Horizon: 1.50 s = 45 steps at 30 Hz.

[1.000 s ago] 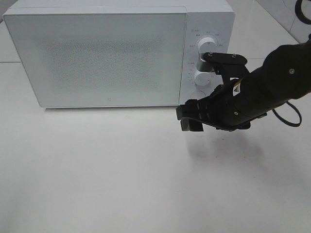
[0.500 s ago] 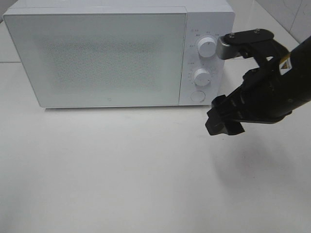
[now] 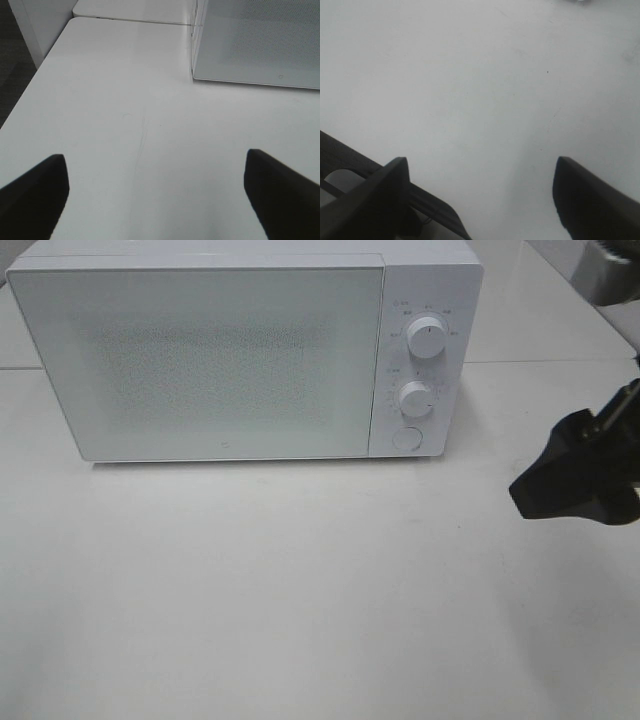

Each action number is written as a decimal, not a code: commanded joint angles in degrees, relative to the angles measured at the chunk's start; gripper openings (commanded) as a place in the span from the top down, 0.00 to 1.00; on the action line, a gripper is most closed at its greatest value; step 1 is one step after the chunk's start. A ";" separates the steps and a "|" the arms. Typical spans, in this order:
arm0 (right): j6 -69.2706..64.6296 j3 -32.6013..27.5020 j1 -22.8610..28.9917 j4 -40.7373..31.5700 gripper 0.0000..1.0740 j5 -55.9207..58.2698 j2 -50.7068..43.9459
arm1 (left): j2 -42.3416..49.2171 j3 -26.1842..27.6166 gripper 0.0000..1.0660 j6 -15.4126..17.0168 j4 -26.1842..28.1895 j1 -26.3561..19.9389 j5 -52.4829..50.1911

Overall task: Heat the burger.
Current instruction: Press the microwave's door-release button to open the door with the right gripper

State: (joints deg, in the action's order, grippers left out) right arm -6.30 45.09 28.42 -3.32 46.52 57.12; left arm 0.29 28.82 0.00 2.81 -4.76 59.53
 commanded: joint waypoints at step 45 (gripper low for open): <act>1.72 -16.04 -20.23 3.32 0.29 12.95 -58.84 | 1.15 -0.23 0.18 0.00 0.17 0.23 -0.11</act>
State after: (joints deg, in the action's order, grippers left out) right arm -5.04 29.16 8.65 0.00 59.47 -0.23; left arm 0.29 28.82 0.00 2.81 -4.76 59.53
